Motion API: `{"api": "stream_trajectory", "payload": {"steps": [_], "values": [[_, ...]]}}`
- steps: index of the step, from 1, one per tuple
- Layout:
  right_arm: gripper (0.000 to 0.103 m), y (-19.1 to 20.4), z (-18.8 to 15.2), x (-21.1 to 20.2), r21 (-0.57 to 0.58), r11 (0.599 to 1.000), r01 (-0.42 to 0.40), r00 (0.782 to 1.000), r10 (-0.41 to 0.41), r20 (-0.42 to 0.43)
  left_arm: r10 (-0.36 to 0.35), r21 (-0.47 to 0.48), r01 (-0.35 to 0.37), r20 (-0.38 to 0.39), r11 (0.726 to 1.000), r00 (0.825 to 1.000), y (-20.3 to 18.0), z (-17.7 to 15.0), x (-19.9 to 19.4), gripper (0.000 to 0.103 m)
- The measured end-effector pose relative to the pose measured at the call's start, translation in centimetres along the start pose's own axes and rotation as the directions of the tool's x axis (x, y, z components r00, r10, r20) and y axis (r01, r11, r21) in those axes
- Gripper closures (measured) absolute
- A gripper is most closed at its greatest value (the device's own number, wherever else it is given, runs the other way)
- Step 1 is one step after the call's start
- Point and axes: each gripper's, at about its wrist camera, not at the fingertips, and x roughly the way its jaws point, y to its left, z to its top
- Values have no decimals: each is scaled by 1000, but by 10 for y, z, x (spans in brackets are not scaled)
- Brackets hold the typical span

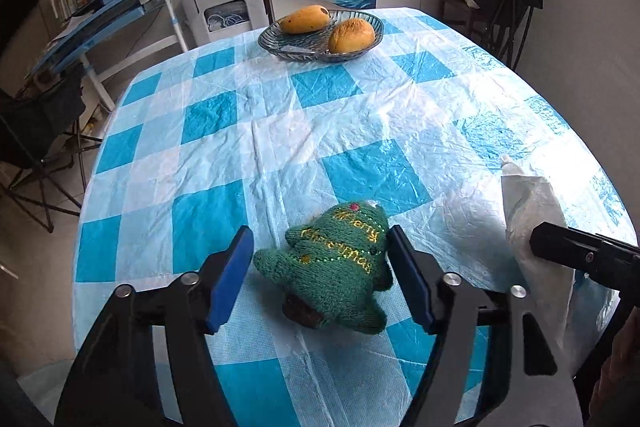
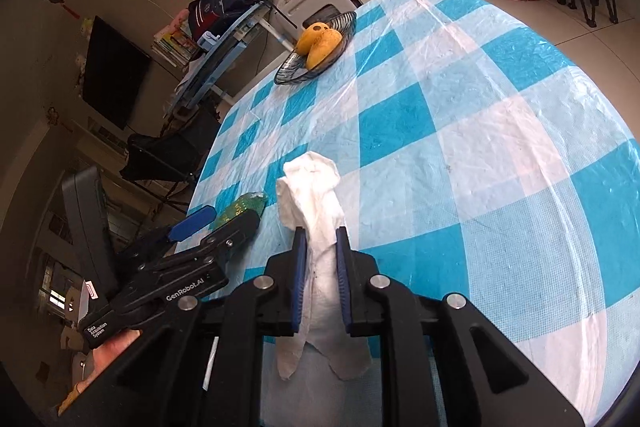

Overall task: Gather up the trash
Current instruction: 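Grasp the white tissue with the right tool while the left tool grasps the green plush tree, then carry the tissue and the plush tree with both tools over the yellow bucket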

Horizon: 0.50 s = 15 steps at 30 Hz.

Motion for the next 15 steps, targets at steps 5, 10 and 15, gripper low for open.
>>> {"api": "stream_trajectory", "payload": {"steps": [5, 10, 15], "values": [[86, 4, -3, 3, -19, 1000, -7, 1000, 7, -12, -32, -19, 32, 39, 999, 999, -3, -12, -11, 63], [86, 20, -9, -7, -81, 996, -36, 999, 37, 5, -32, -61, 37, 80, 997, 996, 4, -37, -50, 64], [86, 43, -36, -19, -147, 984, -103, 995, 103, -7, -20, -125, 34, 113, 992, 993, 16, -73, -97, 63]]}}
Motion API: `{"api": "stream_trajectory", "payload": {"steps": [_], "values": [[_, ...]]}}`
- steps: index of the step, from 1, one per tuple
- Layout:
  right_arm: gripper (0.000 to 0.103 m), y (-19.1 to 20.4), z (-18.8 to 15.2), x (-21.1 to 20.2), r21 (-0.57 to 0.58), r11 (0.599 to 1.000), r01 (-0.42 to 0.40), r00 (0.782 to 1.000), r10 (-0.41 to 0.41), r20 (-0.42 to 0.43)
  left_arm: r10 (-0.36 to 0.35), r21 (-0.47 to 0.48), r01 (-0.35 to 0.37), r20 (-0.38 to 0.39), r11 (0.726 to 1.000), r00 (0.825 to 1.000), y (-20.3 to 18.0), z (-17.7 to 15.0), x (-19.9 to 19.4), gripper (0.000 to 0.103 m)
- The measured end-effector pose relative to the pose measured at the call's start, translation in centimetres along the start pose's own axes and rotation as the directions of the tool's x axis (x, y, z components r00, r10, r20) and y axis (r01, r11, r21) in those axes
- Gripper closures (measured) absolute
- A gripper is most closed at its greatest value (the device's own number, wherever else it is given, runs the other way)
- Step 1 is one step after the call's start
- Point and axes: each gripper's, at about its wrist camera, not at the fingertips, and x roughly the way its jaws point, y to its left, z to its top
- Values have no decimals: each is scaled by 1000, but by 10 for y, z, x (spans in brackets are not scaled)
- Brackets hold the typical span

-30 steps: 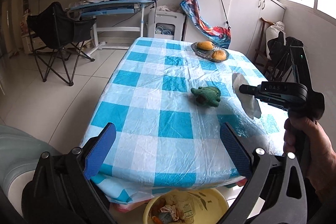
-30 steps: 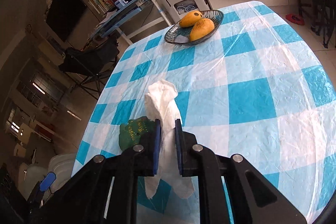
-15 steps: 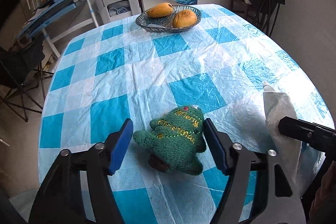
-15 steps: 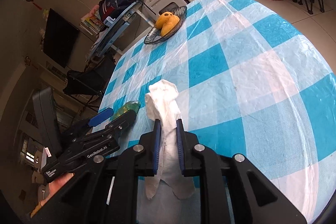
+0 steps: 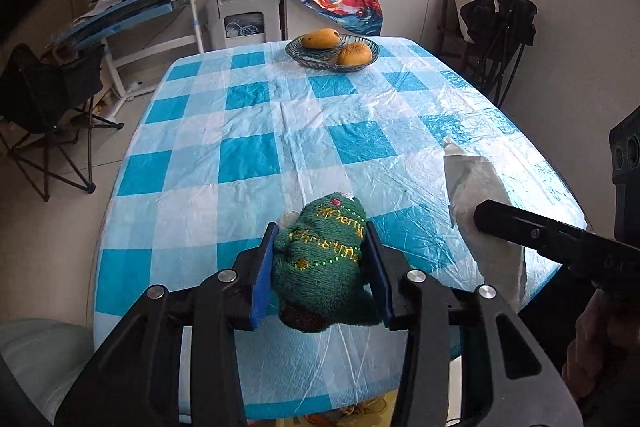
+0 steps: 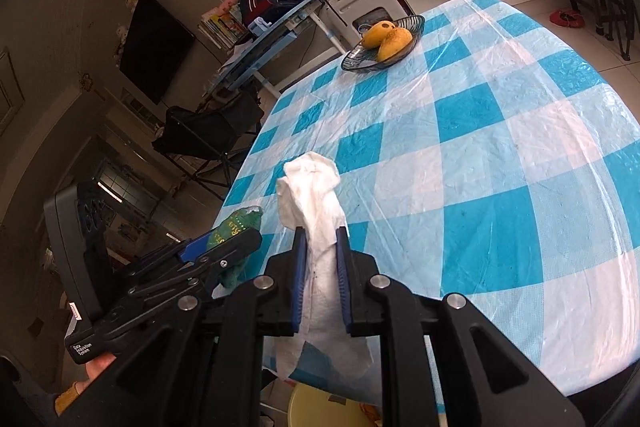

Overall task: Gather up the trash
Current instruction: 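Carry the tissue and the plush tree with both tools over the yellow bucket, then open both tools over the yellow bucket to drop tissue and plush tree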

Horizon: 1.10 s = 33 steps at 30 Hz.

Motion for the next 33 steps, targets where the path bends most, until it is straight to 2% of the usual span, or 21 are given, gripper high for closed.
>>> {"api": "stream_trajectory", "payload": {"steps": [8, 14, 16, 18, 20, 21, 23, 25, 29, 31, 33], "values": [[86, 40, -71, -2, -59, 997, -54, 989, 45, -143, -1, -66, 1, 13, 998, 1000, 10, -58, -64, 63], [86, 55, -113, 8, -111, 994, -13, 963, -18, -270, -5, -80, 3, -20, 997, 1000, 4, -97, -83, 63], [83, 56, -119, 10, -131, 991, 22, 954, -59, -295, -13, -90, 9, -40, 996, 999, 1, -110, -84, 63], [64, 54, -120, 9, -132, 989, 61, 954, -97, -285, -25, -91, 19, -65, 996, 998, -3, -121, -82, 63], [61, 50, -117, 4, -119, 989, 88, 960, -116, -255, -41, -88, 33, -98, 996, 994, -7, -130, -79, 62], [56, 48, -115, 0, -106, 989, 99, 964, -121, -236, -55, -86, 45, -122, 995, 991, -9, -134, -76, 61], [51, 42, -111, -9, -84, 988, 126, 971, -140, -193, -52, -74, 41, -159, 996, 986, -12, -140, -70, 58], [50, 38, -113, -20, -63, 989, 133, 977, -141, -158, -45, -67, 34, -176, 997, 983, -12, -144, -67, 54], [41, 42, -109, -32, -76, 986, 150, 985, -156, -78, 9, -76, -17, -113, 997, 994, -6, -142, -83, 43], [38, 47, -108, -38, -106, 980, 171, 984, -175, -33, 64, -72, -67, -49, 995, 997, -3, -139, -98, 28], [35, 57, -108, -45, -152, 966, 209, 978, -208, 21, 129, -74, -126, 36, 989, 991, 0, -135, -116, 18]]}}
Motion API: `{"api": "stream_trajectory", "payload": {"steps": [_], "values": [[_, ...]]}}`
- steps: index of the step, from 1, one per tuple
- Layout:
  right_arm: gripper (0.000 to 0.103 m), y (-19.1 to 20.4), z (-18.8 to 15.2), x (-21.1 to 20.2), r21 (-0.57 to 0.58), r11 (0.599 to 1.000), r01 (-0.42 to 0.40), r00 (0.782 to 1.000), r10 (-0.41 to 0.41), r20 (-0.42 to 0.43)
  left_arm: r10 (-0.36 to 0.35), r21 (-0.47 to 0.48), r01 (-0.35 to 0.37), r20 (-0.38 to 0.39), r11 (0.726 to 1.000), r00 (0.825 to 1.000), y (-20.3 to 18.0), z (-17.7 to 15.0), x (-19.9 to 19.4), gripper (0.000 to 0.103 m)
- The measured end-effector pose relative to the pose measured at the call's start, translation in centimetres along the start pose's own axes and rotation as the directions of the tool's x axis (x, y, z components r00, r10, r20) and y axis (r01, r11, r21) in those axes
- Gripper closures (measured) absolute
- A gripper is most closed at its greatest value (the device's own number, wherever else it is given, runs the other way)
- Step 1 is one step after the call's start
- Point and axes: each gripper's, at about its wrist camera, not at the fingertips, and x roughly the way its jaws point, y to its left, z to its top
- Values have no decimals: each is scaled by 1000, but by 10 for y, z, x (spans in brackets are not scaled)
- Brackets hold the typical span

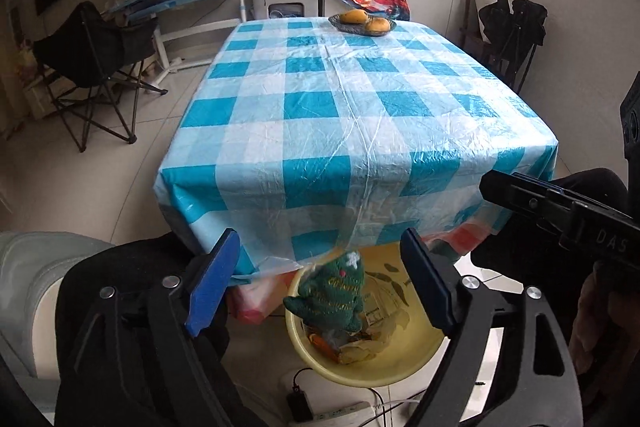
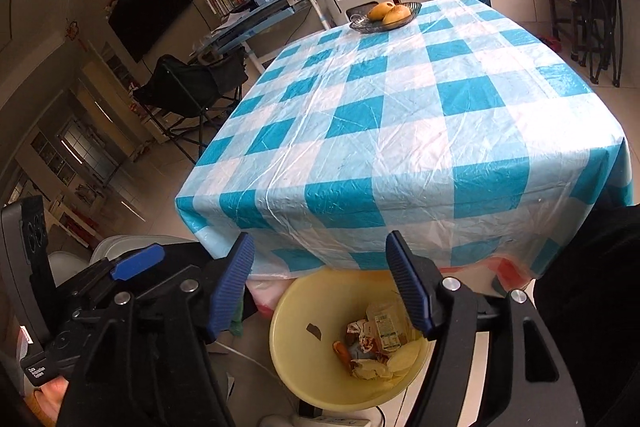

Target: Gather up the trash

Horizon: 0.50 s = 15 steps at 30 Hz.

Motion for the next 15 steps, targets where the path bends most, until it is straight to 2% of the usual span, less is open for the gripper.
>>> {"api": "stream_trajectory", "payload": {"steps": [1, 3, 6, 8, 11, 15], "values": [[33, 5, 1, -6, -32, 999, 24, 999, -23, 34, 26, 0, -26, 42, 1000, 999, 2, 2, -9, 13], [24, 17, 2, -21, -98, 992, 75, 992, -63, 113, 67, 3, -68, 116, 998, 991, 6, 6, -27, 10], [13, 33, -1, -46, -189, 966, 176, 961, -127, 246, 105, 0, -107, 204, 994, 973, 12, 10, -52, 7], [11, 42, -7, -57, -238, 948, 213, 945, -138, 296, 114, -6, -116, 237, 993, 965, 16, 9, -65, 7], [9, 48, -13, -59, -282, 932, 229, 944, -142, 296, 123, -24, -121, 247, 992, 961, 24, 3, -71, 7], [9, 47, -13, -53, -288, 927, 242, 947, -161, 277, 121, -79, -108, 187, 991, 975, 38, -3, -61, 7]]}}
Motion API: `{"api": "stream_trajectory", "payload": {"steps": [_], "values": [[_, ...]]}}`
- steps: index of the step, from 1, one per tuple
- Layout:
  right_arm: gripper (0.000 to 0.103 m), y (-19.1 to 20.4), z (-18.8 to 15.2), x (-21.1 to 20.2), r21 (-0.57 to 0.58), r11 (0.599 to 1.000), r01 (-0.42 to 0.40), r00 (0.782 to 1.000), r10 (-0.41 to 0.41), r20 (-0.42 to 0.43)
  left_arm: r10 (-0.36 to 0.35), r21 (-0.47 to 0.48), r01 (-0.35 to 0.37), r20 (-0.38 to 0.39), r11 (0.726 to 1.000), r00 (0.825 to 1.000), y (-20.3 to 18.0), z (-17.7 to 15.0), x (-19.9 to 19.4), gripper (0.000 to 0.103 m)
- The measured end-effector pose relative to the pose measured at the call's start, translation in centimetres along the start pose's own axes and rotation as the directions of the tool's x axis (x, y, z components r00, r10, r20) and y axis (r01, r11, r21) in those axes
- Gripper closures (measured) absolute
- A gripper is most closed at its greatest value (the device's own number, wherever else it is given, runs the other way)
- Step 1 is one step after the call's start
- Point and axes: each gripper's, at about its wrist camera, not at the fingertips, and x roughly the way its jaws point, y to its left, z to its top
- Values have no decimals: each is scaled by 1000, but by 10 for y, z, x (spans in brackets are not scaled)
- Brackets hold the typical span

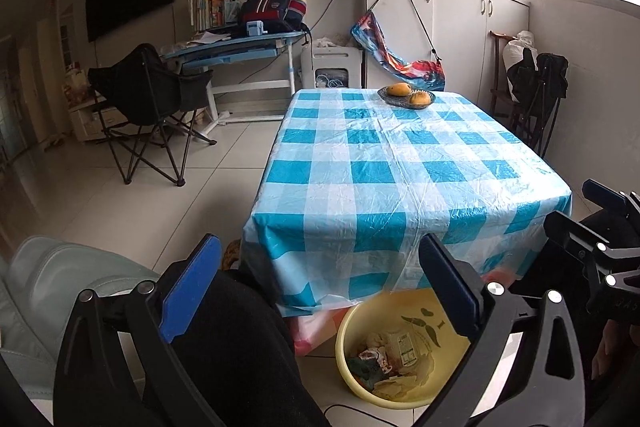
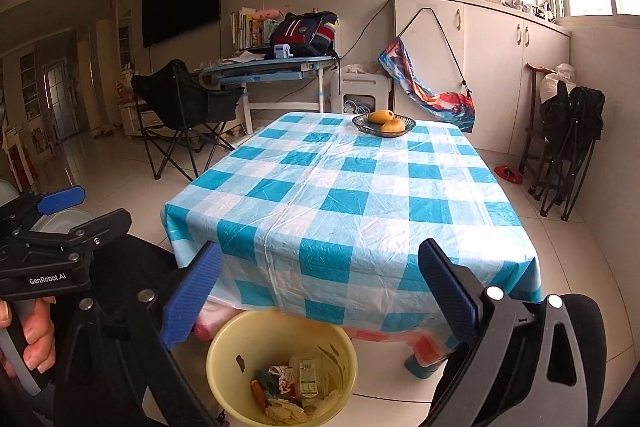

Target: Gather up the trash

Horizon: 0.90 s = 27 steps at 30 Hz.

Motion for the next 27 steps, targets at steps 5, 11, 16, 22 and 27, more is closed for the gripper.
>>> {"api": "stream_trajectory", "payload": {"steps": [5, 11, 16, 22, 27], "values": [[9, 0, -5, 10, 16, 1000, 16, 998, -15, -58, 12, -53, -13, -29, 999, 1000, 11, -3, 10, 7], [8, 5, -8, 12, -9, 1000, 25, 997, -26, -76, 14, -53, -15, -25, 999, 1000, 12, -5, 9, 7], [8, 10, -9, 14, -29, 999, 34, 996, -36, -87, 16, -52, -17, -21, 999, 1000, 13, -7, 8, 7], [8, 13, -10, 15, -47, 998, 42, 994, -47, -98, 19, -72, -21, -24, 997, 1000, 17, -6, 8, 7], [8, 15, -10, 17, -59, 997, 44, 993, -50, -107, 21, -71, -23, -24, 997, 999, 17, -5, 7, 7]]}}
